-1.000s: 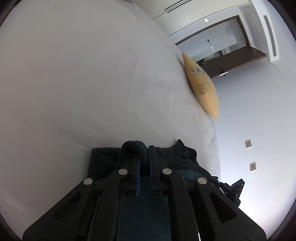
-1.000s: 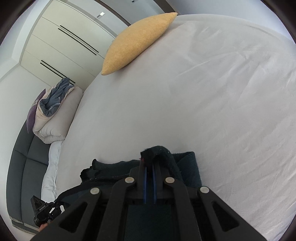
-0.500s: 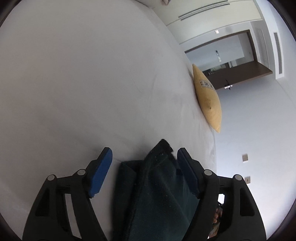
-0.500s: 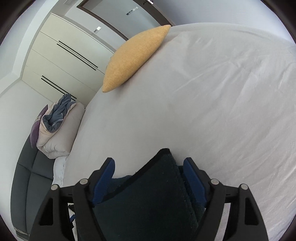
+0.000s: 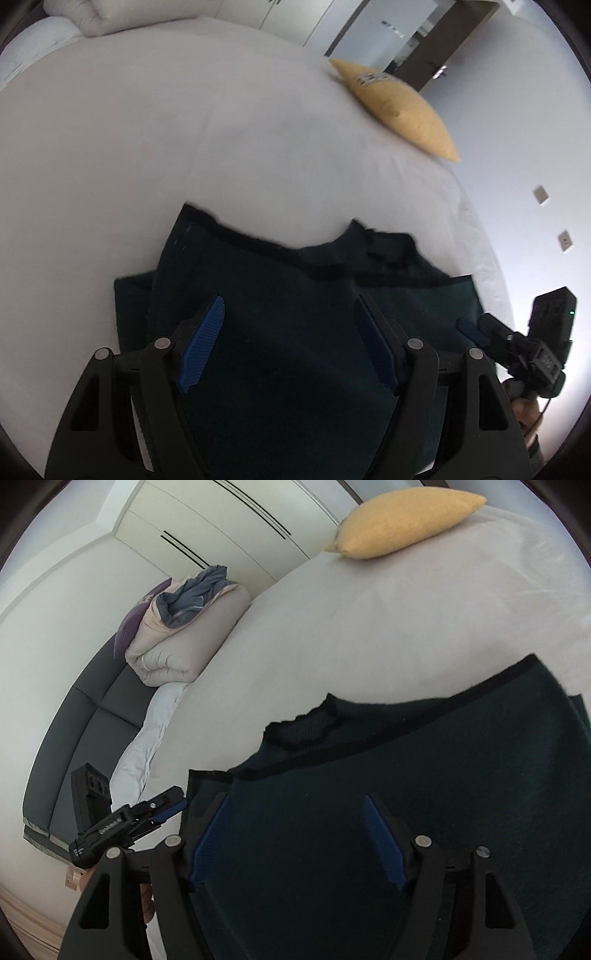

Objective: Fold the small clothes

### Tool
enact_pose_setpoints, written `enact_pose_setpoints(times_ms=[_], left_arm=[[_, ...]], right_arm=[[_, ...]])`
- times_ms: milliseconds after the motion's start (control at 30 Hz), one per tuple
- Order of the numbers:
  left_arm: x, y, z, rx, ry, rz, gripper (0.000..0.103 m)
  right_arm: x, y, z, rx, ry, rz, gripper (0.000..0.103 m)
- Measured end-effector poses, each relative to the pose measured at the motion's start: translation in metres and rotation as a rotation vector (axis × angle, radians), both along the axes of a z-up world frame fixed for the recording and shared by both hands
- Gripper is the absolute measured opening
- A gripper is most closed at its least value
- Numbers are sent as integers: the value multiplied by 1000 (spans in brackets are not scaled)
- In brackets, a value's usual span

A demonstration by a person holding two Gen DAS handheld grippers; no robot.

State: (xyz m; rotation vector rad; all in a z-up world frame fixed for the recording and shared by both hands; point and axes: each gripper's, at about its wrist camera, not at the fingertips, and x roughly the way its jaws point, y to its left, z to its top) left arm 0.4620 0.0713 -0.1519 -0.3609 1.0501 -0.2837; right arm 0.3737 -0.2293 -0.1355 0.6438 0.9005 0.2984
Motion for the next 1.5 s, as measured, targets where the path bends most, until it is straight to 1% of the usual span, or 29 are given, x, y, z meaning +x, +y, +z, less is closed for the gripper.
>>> enact_pose_setpoints(times_ms=[33, 67, 100, 133, 167, 200, 300, 367, 433, 500, 567, 600, 633, 733, 833, 867, 933, 967, 1033, 1067, 1100, 1133, 1167, 1233, 1300, 1333, 1433, 1467, 1500], left_arm=[[-3, 3, -13, 8, 22, 16, 67], [-6, 9, -21, 7, 15, 22, 57], [-14, 19, -25, 8, -12, 19, 50], [-18, 23, -27, 8, -21, 16, 48], [-22, 28, -27, 7, -27, 20, 43], [-25, 34, -28, 4, -30, 29, 39], [-35, 46, -35, -31, -44, 53, 39], [-42, 45, -35, -21, -54, 63, 39], [-54, 43, -30, 16, -66, 65, 39], [-66, 38, -32, 41, -89, 61, 39], [-77, 46, -29, 23, -94, 71, 39], [-82, 49, -27, 12, -91, 74, 39], [-86, 51, -26, 6, -85, 79, 39], [-92, 49, -10, 22, -70, 96, 38], [-88, 38, 14, 42, -120, 70, 40], [-79, 30, 21, 67, -145, 61, 43], [-64, 23, 29, 66, -179, 53, 45], [-52, 17, 30, 73, -187, 42, 48], [-29, 11, 24, 137, -182, 46, 48], [-18, 12, 11, 169, -135, 51, 48], [-14, 17, 0, 170, -95, 67, 48], [-14, 24, -12, 149, -62, 81, 48], [-22, 34, -23, 95, -77, 78, 47], [-36, 41, -25, 70, -132, 65, 47], [-47, 44, -22, 70, -142, 62, 47], [-50, 45, -22, 72, -142, 61, 47], [-55, 48, -22, 58, -140, 58, 47], [-57, 51, -21, 48, -141, 61, 47], [-60, 53, -21, 41, -142, 61, 47]], right_arm=[[1, -8, -10, 21, 14, -21, 70], [2, -18, -16, 44, 17, -40, 64], [2, -32, -21, 76, 17, -63, 52], [2, -45, -25, 107, 18, -87, 43], [2, -60, -28, 138, 15, -127, 42], [1, -74, -30, 143, 10, -173, 42], [-6, -114, -35, 151, 12, -292, 25], [-13, -132, -32, 146, -5, -349, 25], [-21, -143, -26, 95, -8, -412, 26], [-30, -154, -24, 96, -15, -470, 34], [-37, -158, -18, 90, -17, -488, 36], [-40, -156, -11, 67, -29, -484, 41], [-44, -150, -4, 47, -47, -468, 48], [-47, -128, 6, 89, -85, -364, 55], [-39, -85, 7, 124, -87, -209, 59], [-36, -70, 4, 144, -76, -154, 59], [-32, -37, -3, 176, -58, -49, 59], [-32, -24, -7, 178, -48, -11, 59], [-30, -3, -17, 161, -27, 50, 60], [-33, 1, -21, 137, -21, 51, 60], [-33, -1, -24, 137, -26, 48, 59], [-34, -8, -26, 169, -35, 40, 57], [-37, -15, -27, 189, -38, 23, 57], [-47, -41, -30, 199, -51, -50, 57], [-56, -68, -32, 248, -73, -119, 56], [-64, -85, -35, 277, -81, -173, 54], [-80, -116, -35, 308, -103, -264, 46], [-85, -123, -31, 296, -107, -291, 46], [-91, -129, -28, 260, -97, -330, 53]])
